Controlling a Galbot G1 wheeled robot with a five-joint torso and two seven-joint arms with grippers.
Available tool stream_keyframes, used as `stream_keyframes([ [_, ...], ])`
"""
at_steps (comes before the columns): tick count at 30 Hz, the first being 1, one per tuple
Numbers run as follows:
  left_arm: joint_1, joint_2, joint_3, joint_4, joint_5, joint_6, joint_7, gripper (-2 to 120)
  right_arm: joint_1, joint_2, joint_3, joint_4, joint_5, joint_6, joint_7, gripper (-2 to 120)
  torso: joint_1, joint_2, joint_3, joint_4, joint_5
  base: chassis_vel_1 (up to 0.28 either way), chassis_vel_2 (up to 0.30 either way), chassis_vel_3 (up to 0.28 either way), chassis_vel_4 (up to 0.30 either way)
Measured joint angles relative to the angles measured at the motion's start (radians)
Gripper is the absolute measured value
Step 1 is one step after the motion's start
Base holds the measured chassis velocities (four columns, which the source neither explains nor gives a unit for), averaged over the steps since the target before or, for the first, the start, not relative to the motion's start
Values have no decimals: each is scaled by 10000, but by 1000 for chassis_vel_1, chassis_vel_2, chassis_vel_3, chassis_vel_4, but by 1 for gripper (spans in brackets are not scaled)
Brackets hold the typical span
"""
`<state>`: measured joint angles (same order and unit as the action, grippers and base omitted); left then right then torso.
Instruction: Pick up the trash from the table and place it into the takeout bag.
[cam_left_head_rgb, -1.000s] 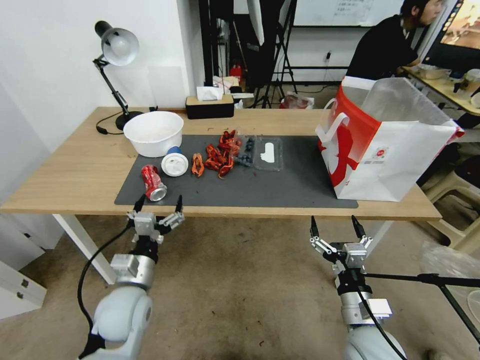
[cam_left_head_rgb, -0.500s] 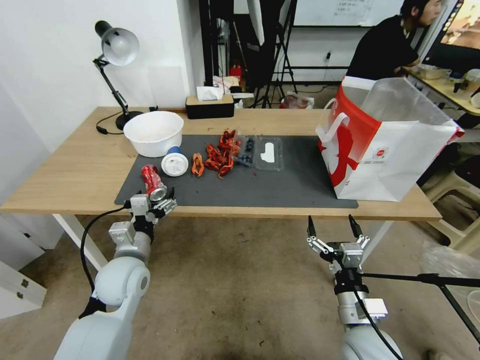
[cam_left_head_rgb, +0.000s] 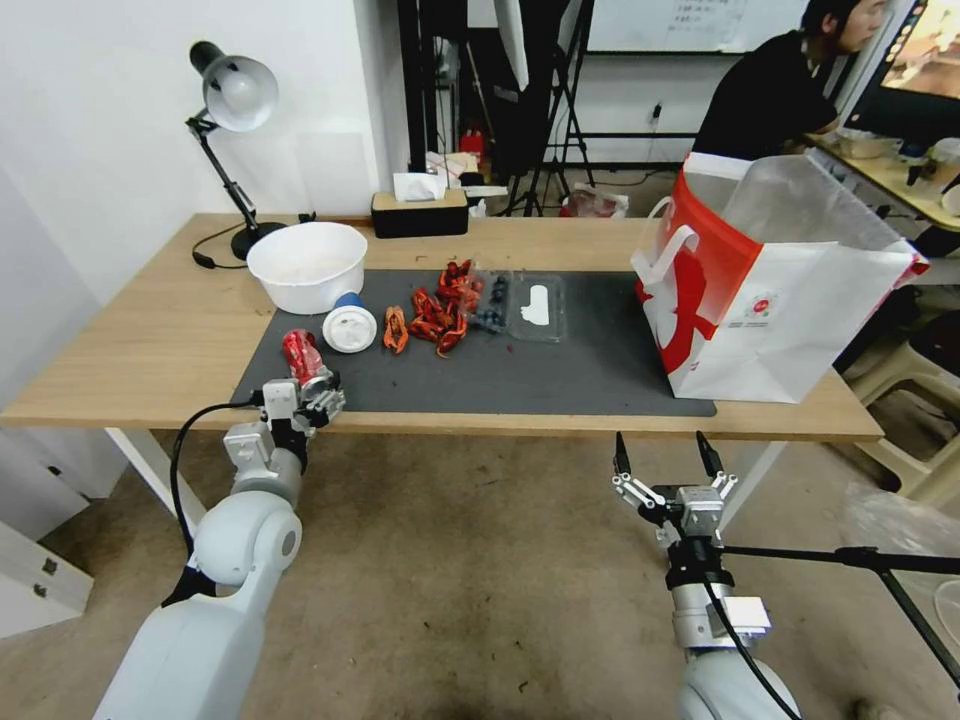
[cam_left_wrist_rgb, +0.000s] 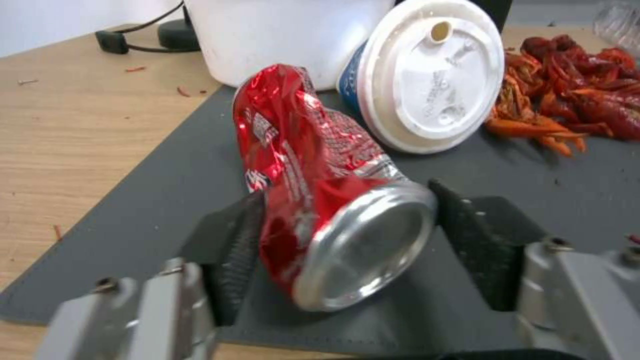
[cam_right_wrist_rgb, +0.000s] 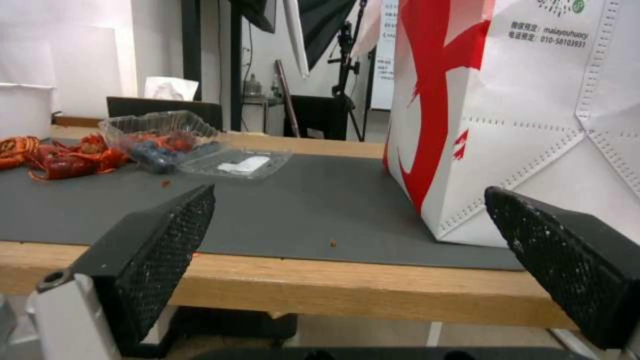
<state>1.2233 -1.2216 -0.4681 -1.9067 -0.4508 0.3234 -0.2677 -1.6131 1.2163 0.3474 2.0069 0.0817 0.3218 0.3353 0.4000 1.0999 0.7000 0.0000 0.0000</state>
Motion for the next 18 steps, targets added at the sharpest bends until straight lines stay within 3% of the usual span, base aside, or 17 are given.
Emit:
stream_keyframes([
  [3, 16, 74, -33, 52, 29, -82, 191, 47, 15, 21, -4, -31, -12, 0, 7, 100, -1, 1, -1, 0, 2, 0, 0, 0, 0],
  [7, 44, 109, -61, 90, 82, -184, 321, 45, 16, 30, -4, -38, -18, 0, 20, 100, -1, 1, -1, -1, 0, 0, 0, 0, 0],
  [12, 177, 160, -176, 191, 557, -825, 877, 45, 16, 43, -1, -54, -28, 3, 36, 100, 0, 0, 0, 0, -2, 0, 0, 0, 0],
  [16, 239, 223, -352, 222, 834, -1972, 1835, 45, 21, 52, 11, -75, -29, 15, 45, 100, -1, 0, 0, 0, -1, 0, 0, 0, 0],
  [18, 181, 361, -438, 449, 706, -3265, 2937, 45, 23, 57, 18, -97, -29, 34, 49, 100, -1, 1, -1, 1, -1, 0, 0, 0, 0],
])
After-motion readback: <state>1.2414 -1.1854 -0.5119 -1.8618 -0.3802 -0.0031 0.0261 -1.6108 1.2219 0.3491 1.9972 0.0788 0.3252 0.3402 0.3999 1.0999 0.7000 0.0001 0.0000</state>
